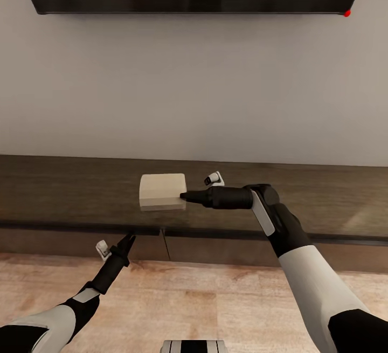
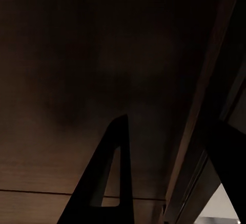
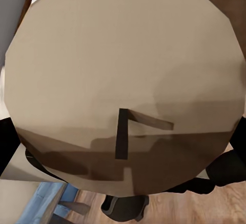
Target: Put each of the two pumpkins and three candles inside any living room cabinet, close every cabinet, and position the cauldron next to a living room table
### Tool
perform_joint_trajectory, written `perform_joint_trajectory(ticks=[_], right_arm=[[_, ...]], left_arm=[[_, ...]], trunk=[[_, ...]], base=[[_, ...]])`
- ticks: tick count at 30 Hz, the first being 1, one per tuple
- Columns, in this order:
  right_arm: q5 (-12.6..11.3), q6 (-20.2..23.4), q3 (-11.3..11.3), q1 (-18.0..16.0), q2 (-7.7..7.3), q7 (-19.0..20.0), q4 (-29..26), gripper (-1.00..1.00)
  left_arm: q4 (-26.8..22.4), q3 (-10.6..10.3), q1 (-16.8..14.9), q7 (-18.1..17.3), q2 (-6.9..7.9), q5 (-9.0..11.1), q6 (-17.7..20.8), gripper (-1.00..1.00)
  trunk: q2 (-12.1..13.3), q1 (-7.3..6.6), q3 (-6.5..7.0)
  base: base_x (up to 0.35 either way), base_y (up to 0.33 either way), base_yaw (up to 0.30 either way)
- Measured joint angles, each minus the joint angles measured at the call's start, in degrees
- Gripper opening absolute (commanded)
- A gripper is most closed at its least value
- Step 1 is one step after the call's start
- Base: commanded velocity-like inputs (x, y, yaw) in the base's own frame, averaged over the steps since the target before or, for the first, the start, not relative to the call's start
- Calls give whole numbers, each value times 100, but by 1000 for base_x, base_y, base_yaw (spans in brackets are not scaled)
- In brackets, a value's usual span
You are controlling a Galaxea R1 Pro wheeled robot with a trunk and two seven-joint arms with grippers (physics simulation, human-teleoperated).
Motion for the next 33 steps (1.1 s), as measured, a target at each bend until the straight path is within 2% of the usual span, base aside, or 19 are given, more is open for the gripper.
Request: perform_joint_trajectory(ticks=[17, 21, 24, 33], right_arm=[[2, -1, 0, 0, 0, -7, 2, -100], [1, -1, 0, 0, 0, -7, 2, -100], [2, -2, 0, 0, 0, -6, 2, -100], [2, -2, 0, 0, 0, -7, 1, -100]], left_arm=[[-22, 25, -1, -52, 0, -41, -11, -100], [-184, 14, 9, -83, -6, -68, -7, -100], [-209, 34, 14, -282, -8, -76, -4, -100], [-216, 95, 16, -293, -9, -136, 5, -100]], trunk=[[0, 0, 0], [0, 0, -1], [0, 0, -1], [0, 0, -1]], base=[[0, 0, 0], [0, 0, 0], [0, 0, 0], [0, 0, 0]])
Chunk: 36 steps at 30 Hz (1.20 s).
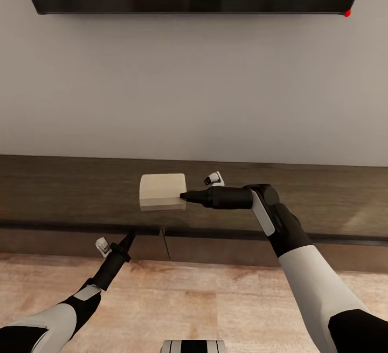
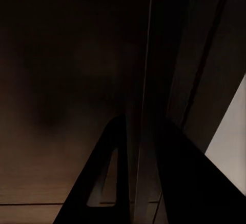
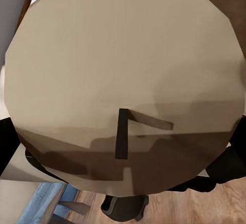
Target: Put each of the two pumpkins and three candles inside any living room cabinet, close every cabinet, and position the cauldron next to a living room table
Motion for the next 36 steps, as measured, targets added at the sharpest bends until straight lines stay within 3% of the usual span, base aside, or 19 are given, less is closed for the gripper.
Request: perform_joint_trajectory(ticks=[36], right_arm=[[-1, 1, 0, 0, 0, 2, 1, -100]], left_arm=[[0, 2, -3, -11, 4, -19, 0, -100]], trunk=[[0, 0, 0]], base=[[0, 0, 0]])
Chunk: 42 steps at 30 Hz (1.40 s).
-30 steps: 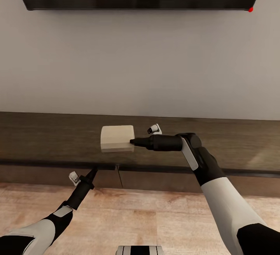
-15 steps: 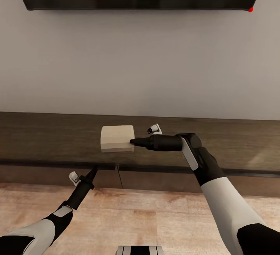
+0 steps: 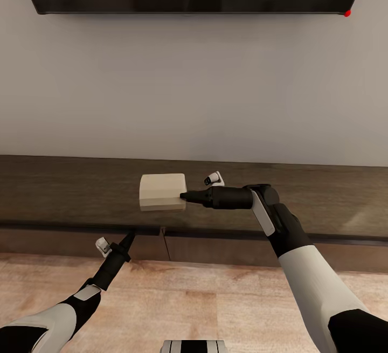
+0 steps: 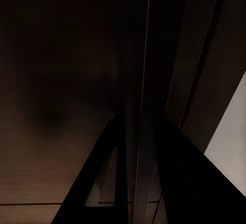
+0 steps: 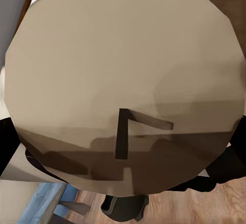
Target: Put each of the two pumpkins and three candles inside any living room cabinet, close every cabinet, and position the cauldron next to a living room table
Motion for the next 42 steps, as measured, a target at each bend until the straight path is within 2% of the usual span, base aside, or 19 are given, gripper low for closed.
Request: perform_joint_trajectory(ticks=[5, 7, 42], right_arm=[[2, -1, 0, 0, 0, -2, 0, -100], [0, -1, 0, 0, 0, -2, 0, -100], [-1, 0, 0, 0, 0, 7, 0, -100]], left_arm=[[0, 3, -15, 30, -4, 0, -9, -100], [-118, 37, -22, 215, -4, 0, -19, -100], [-109, 97, -21, 221, -2, 1, -14, -100]], trunk=[[0, 1, 1], [0, 2, 2], [0, 1, 2]], base=[[-39, 0, 0], [-175, 0, 0], [-77, 0, 0]])
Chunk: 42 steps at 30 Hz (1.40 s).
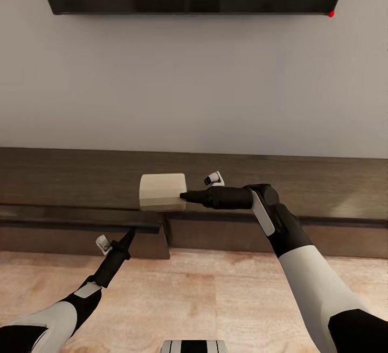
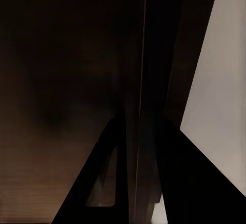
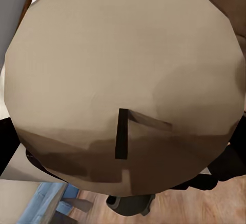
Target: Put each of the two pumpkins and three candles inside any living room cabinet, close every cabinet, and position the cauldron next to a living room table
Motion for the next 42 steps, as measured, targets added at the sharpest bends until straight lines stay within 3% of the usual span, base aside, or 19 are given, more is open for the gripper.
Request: perform_joint_trajectory(ticks=[7, 18, 42], right_arm=[[3, -2, 0, 0, 0, 0, 0, -100], [10, -5, 1, 0, 0, 0, 1, -100], [-1, -1, 0, 0, 0, 0, 0, -100]], left_arm=[[14, 2, 0, -19, -1, 1, 3, -100], [10, 78, 0, 11, -2, 14, 0, -100], [49, 88, -1, -38, 4, 16, 12, -100]], trunk=[[0, 0, 0], [0, 2, 0], [0, -1, 0]], base=[[-34, 0, 0], [-275, 0, 0], [-62, 0, 0]])
